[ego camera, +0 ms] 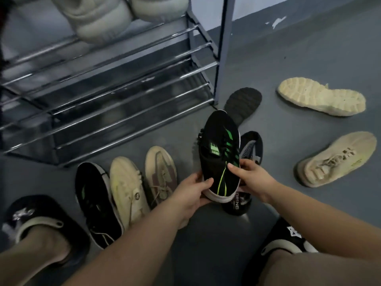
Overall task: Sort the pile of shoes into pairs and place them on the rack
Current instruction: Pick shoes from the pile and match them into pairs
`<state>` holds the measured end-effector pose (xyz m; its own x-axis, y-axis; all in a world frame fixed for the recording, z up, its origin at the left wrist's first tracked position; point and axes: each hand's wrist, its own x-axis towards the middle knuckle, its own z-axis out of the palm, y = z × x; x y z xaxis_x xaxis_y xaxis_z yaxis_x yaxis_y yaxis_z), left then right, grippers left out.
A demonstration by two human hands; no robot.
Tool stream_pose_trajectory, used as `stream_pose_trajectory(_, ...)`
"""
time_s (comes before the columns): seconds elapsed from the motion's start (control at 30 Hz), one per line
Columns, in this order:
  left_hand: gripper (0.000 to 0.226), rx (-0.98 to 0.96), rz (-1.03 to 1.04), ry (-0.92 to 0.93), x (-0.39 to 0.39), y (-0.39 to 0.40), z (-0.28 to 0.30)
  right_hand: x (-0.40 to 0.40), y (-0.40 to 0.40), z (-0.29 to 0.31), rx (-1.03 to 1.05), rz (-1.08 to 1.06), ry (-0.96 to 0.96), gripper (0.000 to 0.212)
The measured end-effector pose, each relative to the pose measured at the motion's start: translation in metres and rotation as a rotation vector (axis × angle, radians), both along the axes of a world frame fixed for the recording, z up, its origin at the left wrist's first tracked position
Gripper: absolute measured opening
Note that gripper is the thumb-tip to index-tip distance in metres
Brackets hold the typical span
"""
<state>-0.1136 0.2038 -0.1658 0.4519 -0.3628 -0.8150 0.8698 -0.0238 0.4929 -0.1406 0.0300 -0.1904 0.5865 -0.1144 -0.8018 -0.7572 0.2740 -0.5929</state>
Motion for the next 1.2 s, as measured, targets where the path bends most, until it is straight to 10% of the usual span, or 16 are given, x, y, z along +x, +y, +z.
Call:
stream_pose_trajectory(0.77, 0.021, -0.297, 0.293, -0.007, 0.013, 0.137, 0.076, 0.118, 0.127, 0.161, -0.249, 0.917, 0.226, 0.023)
stream_pose_trajectory(1.0, 0.021, -0.24, 0.349, 0.018, 0.007, 0.171, 0.067, 0.112, 0.169, 0.133, -0.227, 0.814, 0.163, 0.044)
stream_pose_trajectory(1.2, 0.03, -0.127, 0.251, 0.047, -0.014, 0.207, 0.043, 0.062, 0.184, 0.068, 0.075, 0.517, 0.146, 0.019)
